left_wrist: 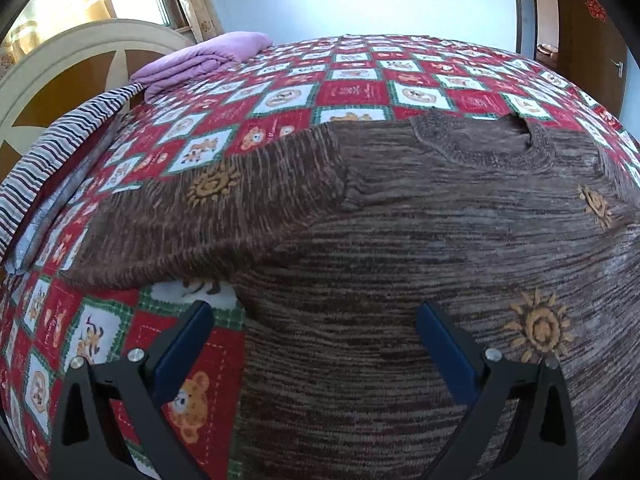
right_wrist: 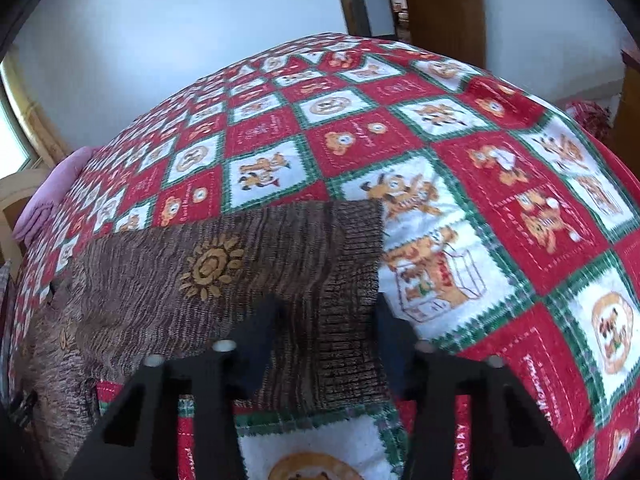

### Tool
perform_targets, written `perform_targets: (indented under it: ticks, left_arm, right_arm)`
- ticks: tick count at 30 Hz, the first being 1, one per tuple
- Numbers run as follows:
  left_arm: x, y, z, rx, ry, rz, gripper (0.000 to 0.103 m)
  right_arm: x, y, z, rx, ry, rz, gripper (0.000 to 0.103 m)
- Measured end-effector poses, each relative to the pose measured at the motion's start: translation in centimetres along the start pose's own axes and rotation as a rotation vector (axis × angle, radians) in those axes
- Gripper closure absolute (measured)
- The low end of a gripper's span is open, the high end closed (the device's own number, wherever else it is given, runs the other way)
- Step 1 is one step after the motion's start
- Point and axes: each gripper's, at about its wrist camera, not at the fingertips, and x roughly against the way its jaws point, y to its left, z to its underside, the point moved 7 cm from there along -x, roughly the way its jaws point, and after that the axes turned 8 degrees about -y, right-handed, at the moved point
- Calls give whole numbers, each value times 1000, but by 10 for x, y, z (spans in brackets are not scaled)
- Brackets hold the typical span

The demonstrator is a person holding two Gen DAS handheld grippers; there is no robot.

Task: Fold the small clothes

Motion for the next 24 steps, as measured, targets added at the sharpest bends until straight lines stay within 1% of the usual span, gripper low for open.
perform_targets:
  ticks: [1, 2, 3, 7, 8, 13, 15, 19, 21, 24]
  left_arm:
    - [-1, 0, 1, 6, 9, 11, 0]
    - [-3, 0, 2, 13, 17, 19, 0]
    - [-4, 0, 3, 22, 25, 29, 0]
    - [-11, 3, 7, 85, 64, 113, 0]
    - [-11, 2, 7, 89, 64, 120, 0]
    - [-6, -2, 6, 63, 39, 128, 0]
    - [-4, 0, 5, 77, 25, 137, 0]
    - [-2, 11, 3, 136, 2, 153, 0]
    - [1, 15, 2, 154, -20, 147, 0]
    - [6, 17, 1, 161, -51, 150, 0]
  right_arm:
    - [0, 4, 0, 15, 5, -16, 72]
    - [-1, 7, 1, 22, 11, -27, 82]
    - [0, 9, 0, 26, 17, -37, 87]
    - [12, 16, -11, 39, 12, -63, 88]
    - [18, 17, -16, 41, 7, -71, 88]
    - [46, 33, -38, 84, -21, -94, 88]
    - [59, 45, -48, 100, -42, -113, 90]
    - [82, 69, -66, 136, -82, -144, 91]
    - [91, 85, -71, 163, -94, -163, 93]
    - [98, 106, -75, 205, -103, -180, 94]
